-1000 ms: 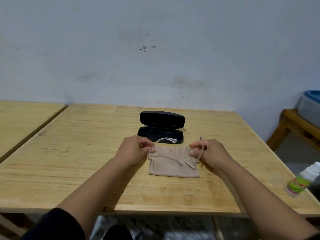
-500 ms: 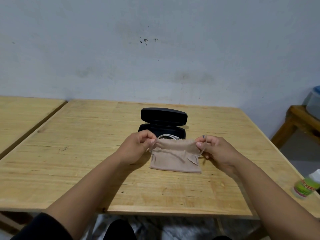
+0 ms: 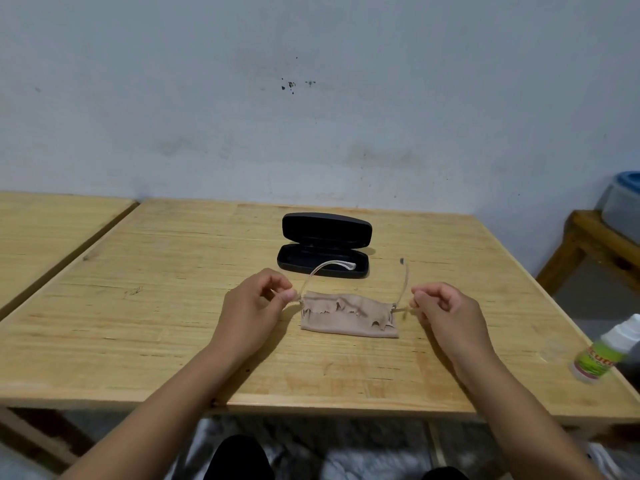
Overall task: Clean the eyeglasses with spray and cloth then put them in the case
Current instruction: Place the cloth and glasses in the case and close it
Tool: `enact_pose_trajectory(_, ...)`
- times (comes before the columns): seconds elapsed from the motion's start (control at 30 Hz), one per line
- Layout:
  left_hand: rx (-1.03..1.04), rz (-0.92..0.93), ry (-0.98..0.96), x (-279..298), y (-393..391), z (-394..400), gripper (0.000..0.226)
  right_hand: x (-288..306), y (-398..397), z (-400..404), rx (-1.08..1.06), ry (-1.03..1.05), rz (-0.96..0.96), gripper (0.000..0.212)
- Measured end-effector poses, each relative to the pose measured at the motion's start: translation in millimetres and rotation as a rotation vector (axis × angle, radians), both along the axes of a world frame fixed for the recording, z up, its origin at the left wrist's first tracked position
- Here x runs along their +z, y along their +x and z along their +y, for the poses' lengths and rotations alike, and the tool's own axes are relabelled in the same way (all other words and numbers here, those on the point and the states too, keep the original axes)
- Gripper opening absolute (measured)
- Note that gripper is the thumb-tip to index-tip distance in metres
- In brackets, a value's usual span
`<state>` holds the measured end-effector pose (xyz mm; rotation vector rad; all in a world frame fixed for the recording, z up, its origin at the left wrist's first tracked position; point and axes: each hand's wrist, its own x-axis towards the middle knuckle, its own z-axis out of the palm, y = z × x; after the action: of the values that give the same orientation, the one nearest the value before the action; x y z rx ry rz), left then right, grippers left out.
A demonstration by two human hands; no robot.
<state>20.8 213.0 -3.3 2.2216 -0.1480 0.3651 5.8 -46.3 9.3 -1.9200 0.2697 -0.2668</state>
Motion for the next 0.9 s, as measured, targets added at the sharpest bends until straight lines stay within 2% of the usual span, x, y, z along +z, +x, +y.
enact_pose_trajectory(0.13, -0.036, -0.041, 0.149, -4.0, -7.4, -5.2, 0.002, -4.5, -31.1, 12.0, 0.083, -0.204, -0.087, 0.004)
enact_pose_trajectory(0.3, -0.017, -0.042, 0.190, -6.3, -8.4, -17.6, 0.016, -11.9, -24.2, 23.2, 0.184, -0.455, -0.173, 0.017)
enact_pose_trajectory(0.5, 0.032, -0.005, 0.230, -7.1, -4.3, -20.2, 0.011, -10.5, -15.4, 22.9, 0.170, -0.489, -0.169, 0.006)
enact_pose_trajectory(0.77, 0.024, -0.127, 0.134, 2.7, -9.9, -16.8, 0.007, -12.6, -13.5, 13.9, 0.120, -0.480, -0.233, 0.006)
enact_pose_trajectory(0.9, -0.016, -0.155, 0.196, 4.3, -18.5, -7.2, 0.007, -13.5, -17.5, 6.2, 0.148, -0.521, -0.232, 0.005)
